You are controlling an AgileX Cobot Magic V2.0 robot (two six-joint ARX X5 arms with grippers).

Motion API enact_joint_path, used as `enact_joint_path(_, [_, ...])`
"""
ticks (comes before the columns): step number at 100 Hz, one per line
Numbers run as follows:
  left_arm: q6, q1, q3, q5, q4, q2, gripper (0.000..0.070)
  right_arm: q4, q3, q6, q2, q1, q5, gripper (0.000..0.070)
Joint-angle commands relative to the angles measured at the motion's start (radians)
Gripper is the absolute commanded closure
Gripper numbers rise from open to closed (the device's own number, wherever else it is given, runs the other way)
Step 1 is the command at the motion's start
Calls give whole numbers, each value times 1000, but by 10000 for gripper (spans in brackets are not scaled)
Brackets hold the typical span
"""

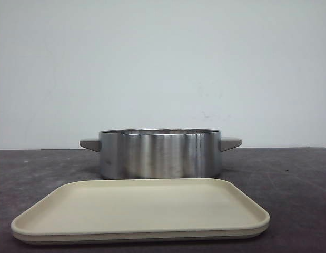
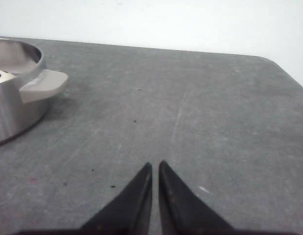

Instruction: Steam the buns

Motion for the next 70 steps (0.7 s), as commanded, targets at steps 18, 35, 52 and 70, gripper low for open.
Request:
enact_joint_path(18, [9,-6,10,-5,11,4,700,17,-3,-14,-2,0,-3,684])
enact_joint_path(35, [9,-6,10,-5,11,4,700,16,-3,-14,-2,0,-2,684])
enact_joint_path(52, [9,-6,10,-5,11,4,700,16,-3,-14,-2,0,-2,684])
enact_joint_path(70, [9,-6,10,-5,11,4,700,16,-3,-14,-2,0,-2,684])
